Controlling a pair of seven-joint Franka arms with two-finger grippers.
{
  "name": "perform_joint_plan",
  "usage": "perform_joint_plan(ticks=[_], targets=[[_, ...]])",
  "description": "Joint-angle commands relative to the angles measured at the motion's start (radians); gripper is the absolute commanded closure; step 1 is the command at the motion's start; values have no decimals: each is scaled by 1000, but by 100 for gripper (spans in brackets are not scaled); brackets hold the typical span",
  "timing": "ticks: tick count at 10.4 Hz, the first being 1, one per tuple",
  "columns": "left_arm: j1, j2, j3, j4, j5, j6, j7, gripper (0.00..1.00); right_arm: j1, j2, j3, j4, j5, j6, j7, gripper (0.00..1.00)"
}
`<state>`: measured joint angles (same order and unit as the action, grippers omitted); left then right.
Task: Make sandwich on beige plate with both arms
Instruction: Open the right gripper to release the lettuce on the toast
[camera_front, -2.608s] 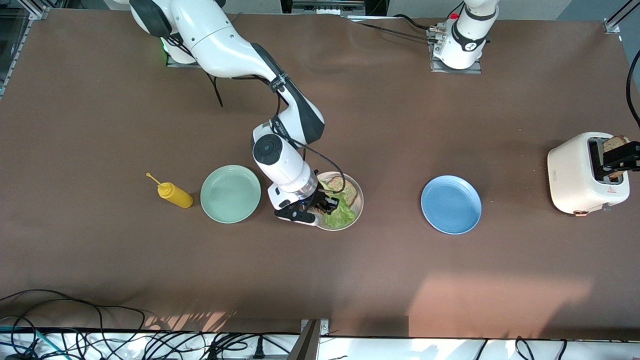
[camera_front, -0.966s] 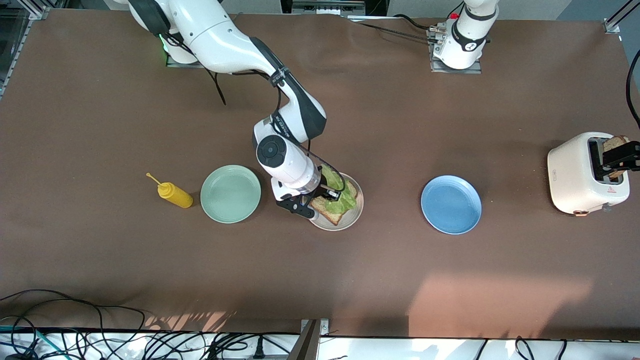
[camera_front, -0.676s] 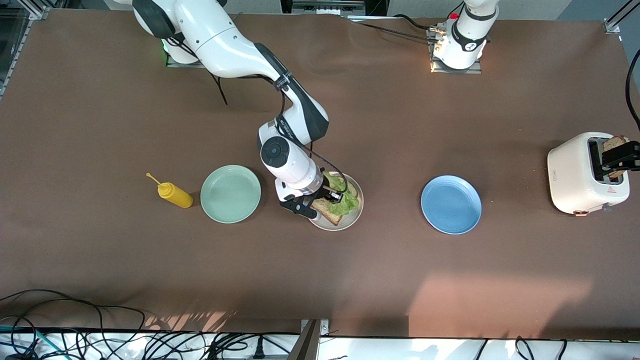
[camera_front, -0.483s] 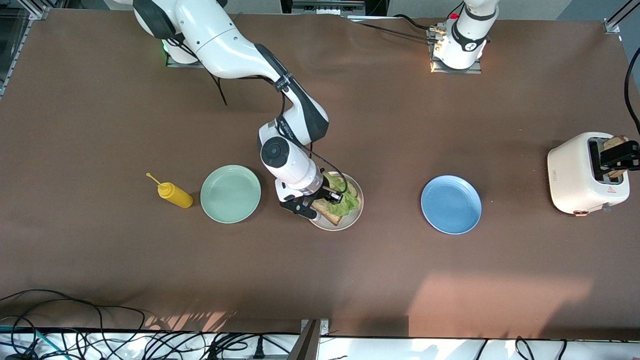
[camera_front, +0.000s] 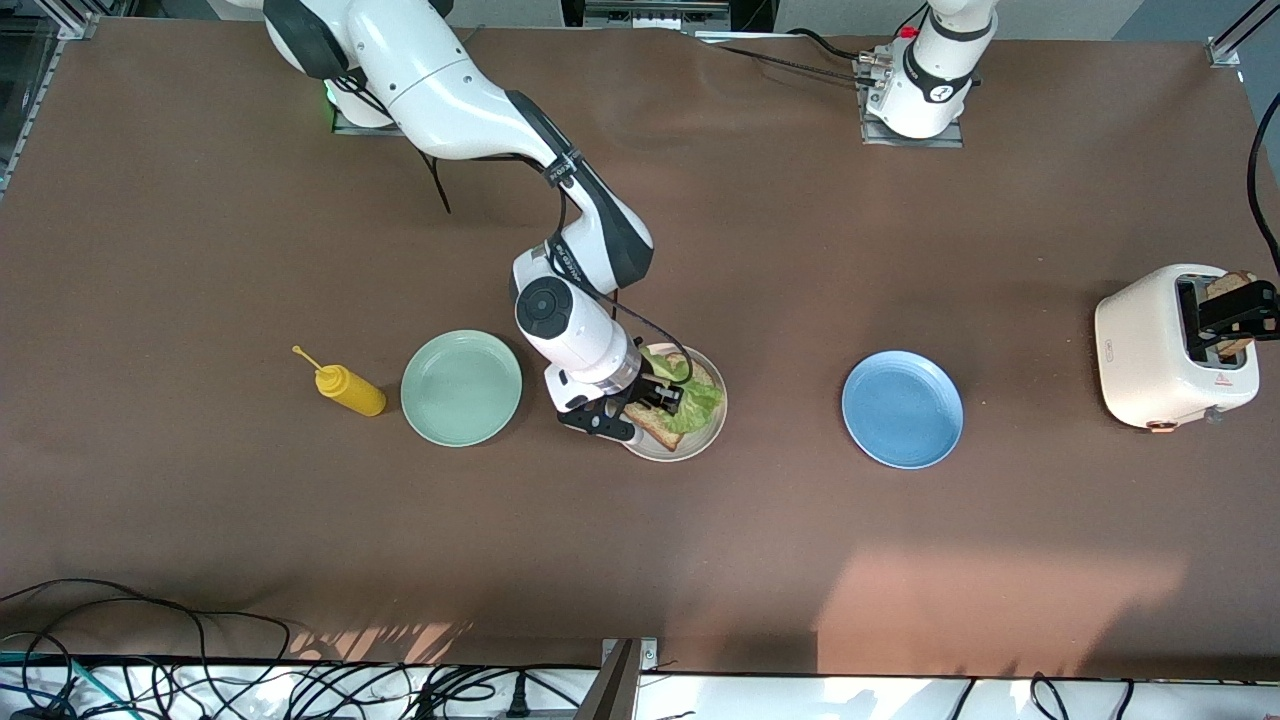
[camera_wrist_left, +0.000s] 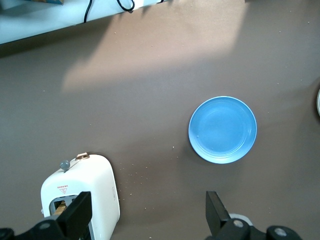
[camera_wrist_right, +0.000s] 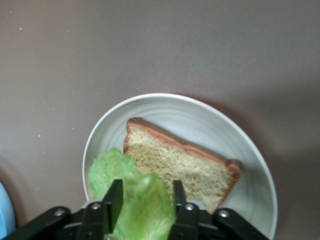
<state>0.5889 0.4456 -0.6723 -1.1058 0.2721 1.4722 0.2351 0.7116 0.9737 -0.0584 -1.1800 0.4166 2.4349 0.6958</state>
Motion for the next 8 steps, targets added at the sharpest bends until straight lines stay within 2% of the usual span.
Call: perform_joint_plan(ticks=[1, 5, 8], targets=[[5, -7, -4, -3, -13, -16, -2, 0, -1, -9, -27, -7, -1, -22, -111, 0], [3, -7, -7, -2, -24, -32, -7, 0, -4, -23, -75, -7, 1, -105, -240, 0], [14, -7, 3, -8, -53, -33, -6, 0, -84, -142, -75, -76, 1, -253, -358, 0]])
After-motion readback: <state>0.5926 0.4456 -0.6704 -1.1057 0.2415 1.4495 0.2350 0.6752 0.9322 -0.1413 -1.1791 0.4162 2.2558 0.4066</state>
